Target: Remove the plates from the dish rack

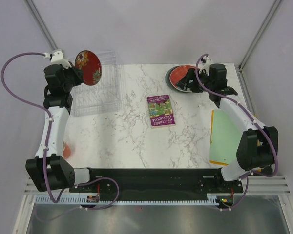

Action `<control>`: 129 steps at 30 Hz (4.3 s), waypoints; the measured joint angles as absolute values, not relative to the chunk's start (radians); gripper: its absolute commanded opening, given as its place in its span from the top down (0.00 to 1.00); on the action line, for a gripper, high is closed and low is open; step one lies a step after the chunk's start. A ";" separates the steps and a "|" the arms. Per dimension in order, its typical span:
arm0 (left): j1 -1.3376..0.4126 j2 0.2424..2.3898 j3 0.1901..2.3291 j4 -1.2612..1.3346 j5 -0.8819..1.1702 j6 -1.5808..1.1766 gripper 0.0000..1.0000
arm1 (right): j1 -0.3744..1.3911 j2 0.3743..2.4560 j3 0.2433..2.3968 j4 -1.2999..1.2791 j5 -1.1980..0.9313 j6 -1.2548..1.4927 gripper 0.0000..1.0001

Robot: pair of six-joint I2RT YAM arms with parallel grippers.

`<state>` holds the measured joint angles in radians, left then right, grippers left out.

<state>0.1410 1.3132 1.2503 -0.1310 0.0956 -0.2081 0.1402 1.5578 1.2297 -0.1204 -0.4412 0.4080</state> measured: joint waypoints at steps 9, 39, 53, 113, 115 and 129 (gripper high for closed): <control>-0.002 1.280 1.051 -0.032 0.449 -0.524 0.98 | 0.270 1.512 1.231 0.007 -0.524 0.532 0.15; -0.283 1.359 0.917 0.319 0.551 -0.823 0.39 | 0.411 1.538 1.188 0.113 -0.534 0.608 1.00; -0.296 1.106 0.809 0.118 0.143 -0.569 0.32 | 0.110 1.829 1.487 -0.067 -0.355 0.506 1.00; -0.296 0.953 0.745 -0.077 0.002 -0.306 0.00 | -0.040 1.916 1.485 -0.137 -0.314 0.434 0.02; -0.296 0.926 0.743 -0.081 0.002 -0.296 0.00 | -0.034 1.825 1.449 -0.151 -0.275 0.395 0.02; -0.296 0.781 0.729 -0.086 -0.055 -0.254 0.00 | 0.238 1.065 0.842 -0.138 0.100 0.230 0.02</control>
<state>-0.2958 0.7815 0.7288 -0.0860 -0.0551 -0.2543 0.2382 1.0645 0.8425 -0.1383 0.1001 0.2302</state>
